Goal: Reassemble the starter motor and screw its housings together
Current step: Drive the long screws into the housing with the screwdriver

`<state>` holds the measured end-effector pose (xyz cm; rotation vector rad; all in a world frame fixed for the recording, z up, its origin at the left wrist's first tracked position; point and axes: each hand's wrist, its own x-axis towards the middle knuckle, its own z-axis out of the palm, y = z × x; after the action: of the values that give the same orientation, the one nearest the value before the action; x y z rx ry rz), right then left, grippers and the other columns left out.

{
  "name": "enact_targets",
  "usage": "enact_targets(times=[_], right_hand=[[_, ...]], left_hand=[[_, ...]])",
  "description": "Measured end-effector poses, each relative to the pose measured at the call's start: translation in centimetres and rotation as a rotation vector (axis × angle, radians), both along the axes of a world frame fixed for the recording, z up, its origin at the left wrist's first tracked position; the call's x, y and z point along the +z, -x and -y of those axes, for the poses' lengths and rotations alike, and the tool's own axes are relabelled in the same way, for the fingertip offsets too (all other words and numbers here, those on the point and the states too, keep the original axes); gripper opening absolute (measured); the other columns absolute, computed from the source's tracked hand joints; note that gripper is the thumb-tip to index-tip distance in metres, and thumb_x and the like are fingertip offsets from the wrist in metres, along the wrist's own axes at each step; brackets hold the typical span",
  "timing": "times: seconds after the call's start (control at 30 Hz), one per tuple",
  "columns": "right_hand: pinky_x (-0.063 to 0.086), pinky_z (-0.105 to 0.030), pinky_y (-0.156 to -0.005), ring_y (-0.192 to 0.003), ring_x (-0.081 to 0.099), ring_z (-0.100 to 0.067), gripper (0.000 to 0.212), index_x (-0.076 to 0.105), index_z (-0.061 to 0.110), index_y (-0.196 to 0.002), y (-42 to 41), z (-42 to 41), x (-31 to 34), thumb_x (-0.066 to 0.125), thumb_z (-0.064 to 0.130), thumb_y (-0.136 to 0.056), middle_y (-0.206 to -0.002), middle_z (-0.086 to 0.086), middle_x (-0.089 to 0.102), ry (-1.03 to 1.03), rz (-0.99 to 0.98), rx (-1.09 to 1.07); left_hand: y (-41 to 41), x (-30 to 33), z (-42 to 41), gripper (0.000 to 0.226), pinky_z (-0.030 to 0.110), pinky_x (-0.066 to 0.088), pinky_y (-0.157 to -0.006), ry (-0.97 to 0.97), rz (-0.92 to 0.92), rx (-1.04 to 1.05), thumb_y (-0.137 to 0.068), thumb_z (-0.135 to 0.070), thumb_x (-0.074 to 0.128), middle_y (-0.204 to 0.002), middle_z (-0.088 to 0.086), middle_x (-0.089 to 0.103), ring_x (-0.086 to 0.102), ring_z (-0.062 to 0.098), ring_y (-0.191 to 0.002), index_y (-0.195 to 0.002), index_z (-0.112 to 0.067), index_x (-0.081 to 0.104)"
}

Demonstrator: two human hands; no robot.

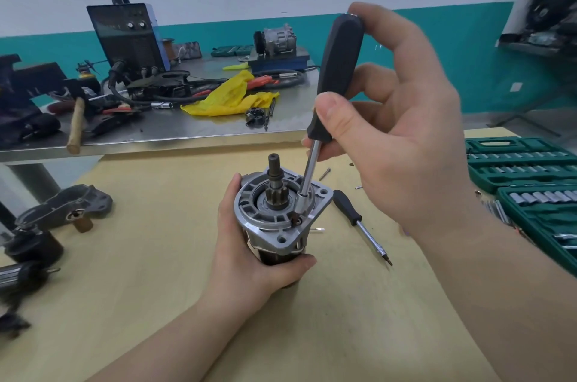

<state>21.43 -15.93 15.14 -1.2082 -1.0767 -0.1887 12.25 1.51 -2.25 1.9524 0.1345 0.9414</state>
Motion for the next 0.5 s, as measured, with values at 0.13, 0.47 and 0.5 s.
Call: enact_targets(times=[0.13,0.47,0.5], right_hand=[[0.065,-0.045,-0.067,-0.076,0.075,-0.033,0.054,0.044,0.023,-0.143,-0.06,0.19,0.16,0.066,0.0,-0.1,-0.094,-0.011,0.068,0.013,0.056,-0.03],[0.066,-0.045,-0.07,-0.075,0.073,-0.03,0.055,0.042,0.024,-0.142,0.17,0.22,0.31,0.065,-0.003,-0.1,-0.094,-0.014,0.067,0.014,0.076,-0.01],[0.066,-0.044,-0.069,-0.075,0.074,-0.03,0.055,0.042,0.024,-0.142,0.19,0.22,0.31,0.065,-0.003,-0.1,-0.094,-0.014,0.067,0.015,0.067,-0.006]], left_hand=[[-0.02,0.12,0.1,0.14,0.005,0.036,-0.11,0.006,-0.001,0.0,-0.05,-0.047,0.103,-0.16,-0.017,0.046,0.048,0.002,-0.147,-0.158,-0.063,0.015],[-0.04,0.02,0.03,0.14,0.005,0.037,-0.109,0.015,0.003,0.001,-0.05,-0.051,0.104,-0.16,-0.019,0.047,0.048,0.002,-0.147,-0.158,-0.063,0.015],[-0.08,0.03,0.03,0.14,0.005,0.037,-0.109,0.017,0.004,-0.002,-0.05,-0.052,0.104,-0.16,-0.019,0.047,0.048,0.002,-0.147,-0.158,-0.062,0.015]])
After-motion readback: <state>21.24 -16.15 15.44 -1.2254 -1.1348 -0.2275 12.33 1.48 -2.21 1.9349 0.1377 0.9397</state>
